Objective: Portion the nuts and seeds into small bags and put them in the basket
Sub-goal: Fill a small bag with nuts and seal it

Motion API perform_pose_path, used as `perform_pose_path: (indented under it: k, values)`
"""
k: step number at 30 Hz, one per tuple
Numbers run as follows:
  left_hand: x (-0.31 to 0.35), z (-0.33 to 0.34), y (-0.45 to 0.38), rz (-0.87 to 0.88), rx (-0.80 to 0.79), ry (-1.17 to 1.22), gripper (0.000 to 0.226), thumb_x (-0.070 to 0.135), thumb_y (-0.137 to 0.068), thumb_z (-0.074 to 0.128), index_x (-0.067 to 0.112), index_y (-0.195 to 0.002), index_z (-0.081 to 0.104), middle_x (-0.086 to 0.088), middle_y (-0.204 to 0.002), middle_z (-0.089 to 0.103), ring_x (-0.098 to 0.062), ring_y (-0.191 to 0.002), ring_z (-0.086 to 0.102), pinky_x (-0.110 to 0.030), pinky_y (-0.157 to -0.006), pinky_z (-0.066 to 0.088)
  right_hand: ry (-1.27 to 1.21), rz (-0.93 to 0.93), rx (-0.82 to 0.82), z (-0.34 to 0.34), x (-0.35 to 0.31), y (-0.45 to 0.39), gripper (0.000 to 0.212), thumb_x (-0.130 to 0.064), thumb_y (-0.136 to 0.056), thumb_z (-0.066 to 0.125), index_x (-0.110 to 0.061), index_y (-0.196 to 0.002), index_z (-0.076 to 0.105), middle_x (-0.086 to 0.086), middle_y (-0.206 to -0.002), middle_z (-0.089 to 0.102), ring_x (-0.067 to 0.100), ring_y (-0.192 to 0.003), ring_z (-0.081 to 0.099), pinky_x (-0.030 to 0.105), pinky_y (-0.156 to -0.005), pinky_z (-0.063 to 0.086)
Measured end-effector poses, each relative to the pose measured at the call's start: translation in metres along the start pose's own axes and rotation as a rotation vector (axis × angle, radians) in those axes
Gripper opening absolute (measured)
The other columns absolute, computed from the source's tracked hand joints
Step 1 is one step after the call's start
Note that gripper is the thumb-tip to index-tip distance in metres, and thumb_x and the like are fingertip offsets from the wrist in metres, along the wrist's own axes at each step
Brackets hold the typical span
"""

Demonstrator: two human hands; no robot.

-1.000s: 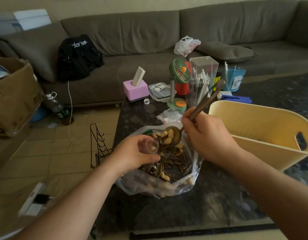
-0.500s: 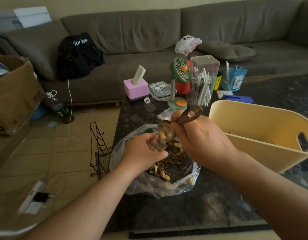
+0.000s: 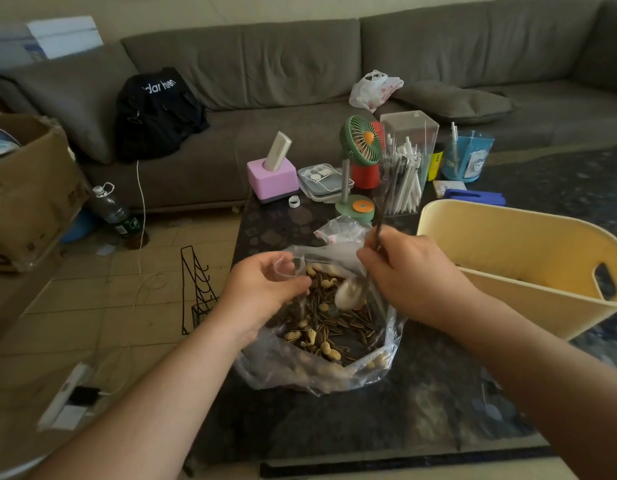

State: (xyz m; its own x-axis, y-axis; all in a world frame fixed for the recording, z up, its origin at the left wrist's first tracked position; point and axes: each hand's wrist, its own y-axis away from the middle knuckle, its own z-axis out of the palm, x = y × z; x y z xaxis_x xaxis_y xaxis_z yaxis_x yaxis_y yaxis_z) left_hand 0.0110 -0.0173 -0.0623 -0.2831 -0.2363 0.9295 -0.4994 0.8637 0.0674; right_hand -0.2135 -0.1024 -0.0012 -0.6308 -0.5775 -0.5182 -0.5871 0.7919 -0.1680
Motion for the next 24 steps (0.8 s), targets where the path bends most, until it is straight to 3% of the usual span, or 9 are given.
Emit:
perform_pose_path:
  k: [4, 7, 10, 15, 18, 21, 24]
  values:
    - [-0.008, 0.001, -0.003, -0.041, -0.047, 0.002, 0.056, 0.022, -0.075, 0.097, 0.03, -0.125, 0.074, 0.015, -0.108, 0.079, -0.006, -0.106, 0.073, -0.042, -0.105, 0.057, 0.012, 0.122, -0.172, -0.004, -0.001, 0.001, 0.025, -0.044, -0.108, 0.049, -0.024, -0.099, 0.061, -0.004, -0.088, 0.067, 0.015, -0.082, 0.066, 0.028, -0.067, 0.051]
    - [-0.008, 0.001, -0.006, -0.023, -0.051, 0.005, 0.058, 0.022, -0.074, 0.097, 0.028, -0.127, 0.073, 0.013, -0.11, 0.079, -0.004, -0.106, 0.073, -0.038, -0.105, 0.057, -0.144, 0.222, -0.255, -0.006, 0.0, 0.002, 0.027, -0.039, -0.109, 0.049, -0.017, -0.101, 0.063, 0.005, -0.078, 0.076, 0.018, -0.071, 0.074, 0.036, -0.071, 0.063]
    - [-0.009, 0.001, -0.005, 0.021, -0.059, -0.011, 0.06, 0.022, -0.075, 0.097, 0.025, -0.129, 0.073, 0.012, -0.111, 0.079, -0.002, -0.105, 0.073, -0.035, -0.104, 0.057, -0.289, 0.319, -0.31, 0.0, 0.005, 0.004, 0.025, -0.034, -0.109, 0.053, -0.013, -0.099, 0.063, 0.006, -0.071, 0.077, 0.02, -0.062, 0.076, 0.034, -0.065, 0.065]
    - [-0.01, 0.002, -0.005, 0.056, -0.075, -0.07, 0.059, 0.024, -0.076, 0.097, 0.028, -0.13, 0.073, 0.014, -0.11, 0.079, -0.001, -0.104, 0.072, -0.036, -0.103, 0.058, -0.145, 0.266, -0.247, -0.001, 0.011, -0.001, 0.023, -0.035, -0.108, 0.053, -0.016, -0.098, 0.063, 0.004, -0.076, 0.076, 0.014, -0.064, 0.075, 0.035, -0.071, 0.065]
    - [-0.012, 0.003, -0.005, 0.031, -0.09, -0.069, 0.059, 0.027, -0.076, 0.096, 0.03, -0.13, 0.072, 0.015, -0.112, 0.078, -0.003, -0.108, 0.071, -0.04, -0.105, 0.057, 0.038, 0.157, -0.188, 0.004, 0.013, -0.001, 0.019, -0.035, -0.107, 0.056, -0.019, -0.102, 0.063, 0.001, -0.089, 0.073, 0.016, -0.078, 0.072, 0.035, -0.074, 0.061]
    - [-0.013, 0.004, -0.007, -0.017, -0.071, -0.037, 0.055, 0.029, -0.077, 0.096, 0.032, -0.127, 0.073, 0.015, -0.113, 0.077, -0.006, -0.109, 0.07, -0.045, -0.102, 0.059, -0.107, 0.101, -0.093, 0.018, 0.012, 0.002, 0.018, -0.039, -0.106, 0.056, -0.025, -0.096, 0.059, -0.005, -0.083, 0.07, 0.01, -0.075, 0.068, 0.027, -0.069, 0.056]
    - [-0.013, 0.004, -0.008, -0.071, -0.041, 0.017, 0.05, 0.027, -0.078, 0.095, 0.032, -0.123, 0.074, 0.014, -0.111, 0.078, -0.01, -0.106, 0.072, -0.047, -0.1, 0.06, -0.133, 0.058, -0.103, 0.03, 0.01, 0.004, 0.019, -0.038, -0.108, 0.053, -0.027, -0.092, 0.056, -0.004, -0.081, 0.07, 0.012, -0.075, 0.068, 0.037, -0.075, 0.059]
